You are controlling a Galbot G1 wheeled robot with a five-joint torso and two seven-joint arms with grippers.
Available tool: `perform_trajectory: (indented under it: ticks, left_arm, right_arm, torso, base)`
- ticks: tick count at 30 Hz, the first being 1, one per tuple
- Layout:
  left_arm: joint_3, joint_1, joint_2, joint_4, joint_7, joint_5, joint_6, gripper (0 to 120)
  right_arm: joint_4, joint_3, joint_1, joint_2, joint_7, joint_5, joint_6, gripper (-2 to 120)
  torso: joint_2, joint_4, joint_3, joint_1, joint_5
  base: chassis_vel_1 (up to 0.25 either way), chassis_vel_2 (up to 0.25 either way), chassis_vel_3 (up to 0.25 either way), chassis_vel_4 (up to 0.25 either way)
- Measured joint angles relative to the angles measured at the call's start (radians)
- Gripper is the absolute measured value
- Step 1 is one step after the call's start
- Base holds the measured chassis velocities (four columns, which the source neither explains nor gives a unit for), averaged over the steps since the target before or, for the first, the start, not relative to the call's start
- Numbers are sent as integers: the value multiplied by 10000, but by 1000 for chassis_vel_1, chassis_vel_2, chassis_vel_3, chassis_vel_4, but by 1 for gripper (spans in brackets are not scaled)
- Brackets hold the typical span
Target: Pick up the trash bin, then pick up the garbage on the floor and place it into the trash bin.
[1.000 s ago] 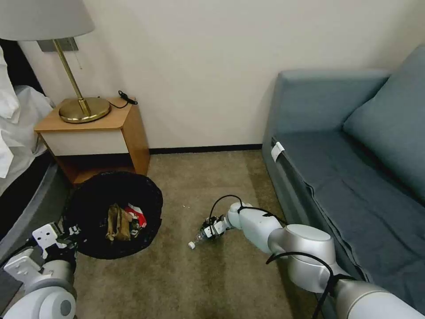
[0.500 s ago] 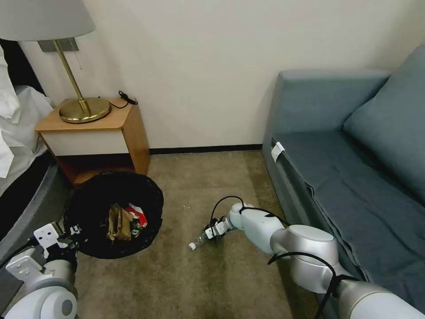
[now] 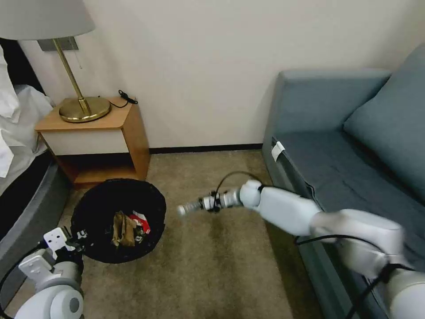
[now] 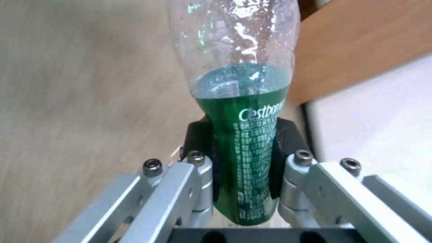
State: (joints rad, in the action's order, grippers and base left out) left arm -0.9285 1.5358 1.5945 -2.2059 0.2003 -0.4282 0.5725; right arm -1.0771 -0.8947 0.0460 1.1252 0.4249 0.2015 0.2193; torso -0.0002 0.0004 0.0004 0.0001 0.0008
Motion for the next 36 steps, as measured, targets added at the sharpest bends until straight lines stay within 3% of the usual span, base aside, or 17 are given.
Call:
perform_trajectory:
  ticks: [2,3,6,8,19,31,36]
  left_arm:
    - [118,-11,-31,182,10,172,0,2]
    - [199,-21,-30,244,17,234,1,2]
    - [334,-50,-11,298,17,309,3,2]
    - [461,-46,30,315,60,379,3,2]
    - [565,-80,128,126,113,273,34,2]
    - [529,-195,120,86,196,44,126,2]
    - [484,-202,88,70,226,-43,169,2]
  right_arm:
    - [-1721,342,-297,-915,-198,930,-473,16]
    - [-2320,420,-338,-1115,-278,1342,-556,16]
    - [-3212,619,-344,-1196,-631,1993,-752,16]
    - [-3808,668,-251,-846,-1264,2690,-1035,16]
    - [-4048,-726,319,1465,-3403,4311,-1998,16]
    - [-3967,-1086,625,1412,-3781,4142,-1967,17]
    - [-4052,-1074,646,1255,-3855,4112,-1941,34]
  torso:
    - [3,-15,-6,-1,-19]
    - [2,-14,-4,-2,-9]
    - [2,-11,-5,-2,-4]
    - [1,-4,-4,-1,-6]
    - [2,0,-4,-1,-11]
    - [1,-5,-4,-2,-9]
    - [2,-5,-4,-1,-8]
  base:
    - [0,0,0,0]
    - [0,0,0,0]
    - [0,0,0,0]
    - [0,0,0,0]
    - [0,0,0,0]
    - [0,0,0,0]
    - [0,0,0,0]
